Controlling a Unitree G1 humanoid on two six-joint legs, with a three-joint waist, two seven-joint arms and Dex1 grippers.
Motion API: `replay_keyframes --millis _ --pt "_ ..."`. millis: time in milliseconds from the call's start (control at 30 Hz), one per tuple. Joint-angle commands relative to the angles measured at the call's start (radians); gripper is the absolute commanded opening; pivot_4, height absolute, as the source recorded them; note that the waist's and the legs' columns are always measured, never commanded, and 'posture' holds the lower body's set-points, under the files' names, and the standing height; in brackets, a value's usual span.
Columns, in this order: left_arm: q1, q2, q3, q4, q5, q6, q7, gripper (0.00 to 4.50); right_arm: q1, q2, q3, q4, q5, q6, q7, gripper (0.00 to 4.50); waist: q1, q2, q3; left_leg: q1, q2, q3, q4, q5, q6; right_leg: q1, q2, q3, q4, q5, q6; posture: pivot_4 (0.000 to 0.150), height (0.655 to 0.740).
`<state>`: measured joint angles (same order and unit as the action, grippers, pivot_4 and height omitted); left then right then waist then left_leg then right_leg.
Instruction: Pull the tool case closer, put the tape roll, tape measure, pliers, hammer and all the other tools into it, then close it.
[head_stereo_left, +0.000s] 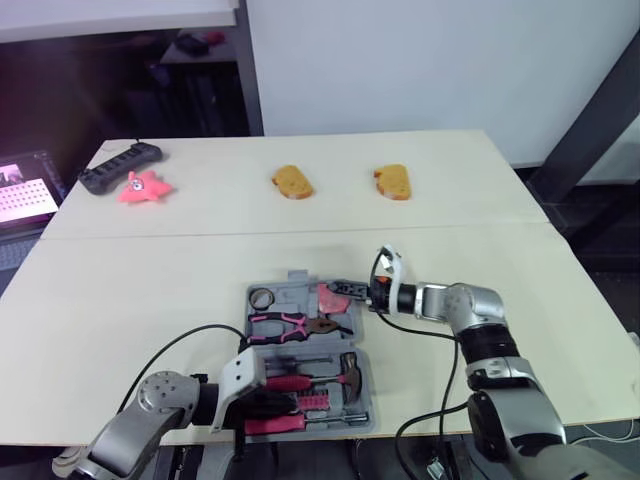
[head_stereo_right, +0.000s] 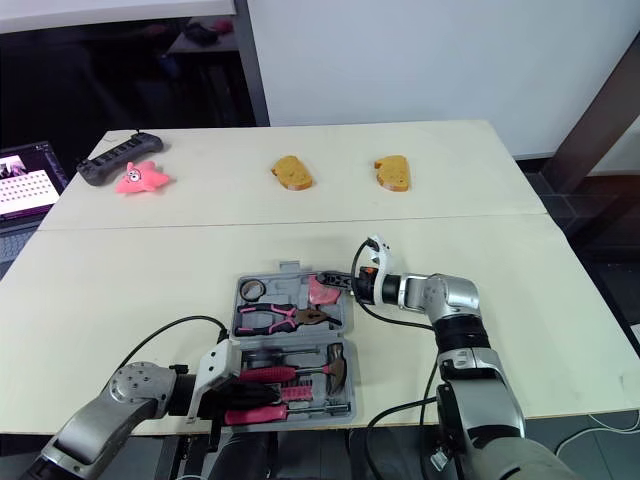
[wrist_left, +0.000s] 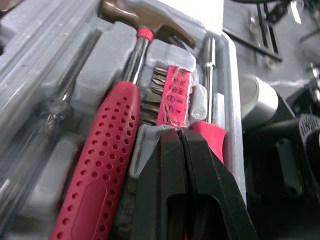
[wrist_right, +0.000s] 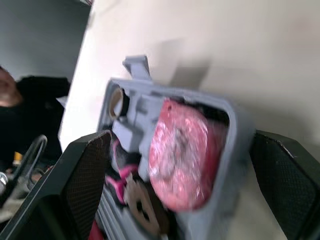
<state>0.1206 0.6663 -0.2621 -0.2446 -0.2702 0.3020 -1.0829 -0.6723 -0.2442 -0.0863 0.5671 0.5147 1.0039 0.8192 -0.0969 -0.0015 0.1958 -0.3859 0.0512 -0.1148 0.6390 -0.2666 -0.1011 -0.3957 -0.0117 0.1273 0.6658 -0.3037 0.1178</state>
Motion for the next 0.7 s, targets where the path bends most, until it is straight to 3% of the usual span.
replay_keyframes --millis 33,167,400,700 --pt "0.011 0.019 -0.026 0.058 0.049 0.029 0.022 0.0 -0.025 0.036 0.01 0.056 0.011 -0.023 0.052 4.46 -0.004 0.0 0.0 0.001 0.0 0.0 -0.002 0.0 0.0 0.0 0.0 0.0 0.0 0.0 0.0 0.15 0.74" --pt "0.011 0.016 -0.022 0.065 0.046 0.026 0.033 0.0 -0.035 0.025 0.022 0.047 0.024 -0.017 0.12 4.46 -0.005 0.001 0.0 0.01 0.0 0.001 -0.009 0.0 0.0 0.005 0.0 0.001 0.0 0.0 -0.001 0.15 0.74" --pt "0.029 0.001 0.028 0.056 0.02 0.015 0.061 0.0 -0.013 -0.026 0.024 -0.076 0.075 0.022 0.226 4.46 -0.003 0.001 0.001 0.01 0.0 0.002 -0.009 0.0 0.0 0.005 0.0 0.002 -0.001 -0.001 -0.001 0.15 0.74" --pt "0.099 0.013 0.211 -0.108 -0.141 0.068 0.1 0.0 -0.019 -0.073 0.002 -0.151 0.134 0.06 0.288 4.46 -0.003 0.0 0.002 0.008 0.0 0.002 -0.009 0.0 0.0 0.002 0.0 0.003 0.0 -0.001 -0.001 0.15 0.74"
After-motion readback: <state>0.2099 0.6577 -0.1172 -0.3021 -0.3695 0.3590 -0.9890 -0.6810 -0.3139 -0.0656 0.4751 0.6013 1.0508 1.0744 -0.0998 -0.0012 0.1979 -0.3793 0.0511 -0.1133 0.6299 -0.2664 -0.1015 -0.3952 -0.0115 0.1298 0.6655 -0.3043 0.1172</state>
